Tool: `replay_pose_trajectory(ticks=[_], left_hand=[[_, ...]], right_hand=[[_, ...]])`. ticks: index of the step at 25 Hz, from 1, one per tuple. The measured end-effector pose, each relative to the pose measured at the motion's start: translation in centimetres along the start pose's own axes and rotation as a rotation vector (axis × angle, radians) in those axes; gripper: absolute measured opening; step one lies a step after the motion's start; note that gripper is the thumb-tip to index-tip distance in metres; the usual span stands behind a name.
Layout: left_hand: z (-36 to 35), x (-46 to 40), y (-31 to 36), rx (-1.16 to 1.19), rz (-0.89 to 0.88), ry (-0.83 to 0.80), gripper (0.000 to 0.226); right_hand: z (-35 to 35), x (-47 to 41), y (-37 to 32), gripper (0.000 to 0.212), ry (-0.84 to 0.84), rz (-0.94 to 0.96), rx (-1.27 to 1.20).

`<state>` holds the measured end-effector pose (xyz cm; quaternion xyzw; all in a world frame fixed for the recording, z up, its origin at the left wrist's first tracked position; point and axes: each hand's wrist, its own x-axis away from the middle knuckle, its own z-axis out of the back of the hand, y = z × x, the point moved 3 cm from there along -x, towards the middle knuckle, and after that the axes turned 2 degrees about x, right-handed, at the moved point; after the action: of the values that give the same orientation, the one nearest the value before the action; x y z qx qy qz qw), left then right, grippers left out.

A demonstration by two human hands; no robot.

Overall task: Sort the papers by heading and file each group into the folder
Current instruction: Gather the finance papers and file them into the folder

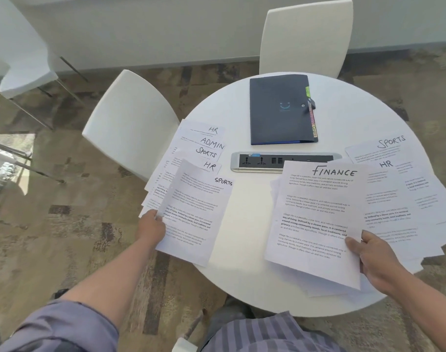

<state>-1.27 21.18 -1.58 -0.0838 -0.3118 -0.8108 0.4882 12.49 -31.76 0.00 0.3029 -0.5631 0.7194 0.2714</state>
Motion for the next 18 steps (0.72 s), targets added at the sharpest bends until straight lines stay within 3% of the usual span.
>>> replay_pose_trajectory(ticks=[7, 10, 14, 18], left_hand=[[1.4, -5.5, -0.6, -0.09, 0.06, -0.12, 0.026], [1.1, -5.8, -0.2, -0.039, 0.112, -0.099, 0.057], [-0.4, -4.8, 1.1, -0.452, -0.111, -0.116, 0.108], [-5.0, -2.1, 3.0, -0.657, -0.407, -0.28, 0.114]], right_hand=[[-3.2, 0.0, -0.2, 0.018, 0.045, -0.024, -0.021], [-3.7, 0.0, -0.2, 0.019, 0.064, -0.027, -0.023], [-3.3, 0.3, -0.5, 0.018, 0.091, -0.014, -0.029], [-2.0, 0.7, -0.5, 0.018, 0.112, -0.004, -0.066]])
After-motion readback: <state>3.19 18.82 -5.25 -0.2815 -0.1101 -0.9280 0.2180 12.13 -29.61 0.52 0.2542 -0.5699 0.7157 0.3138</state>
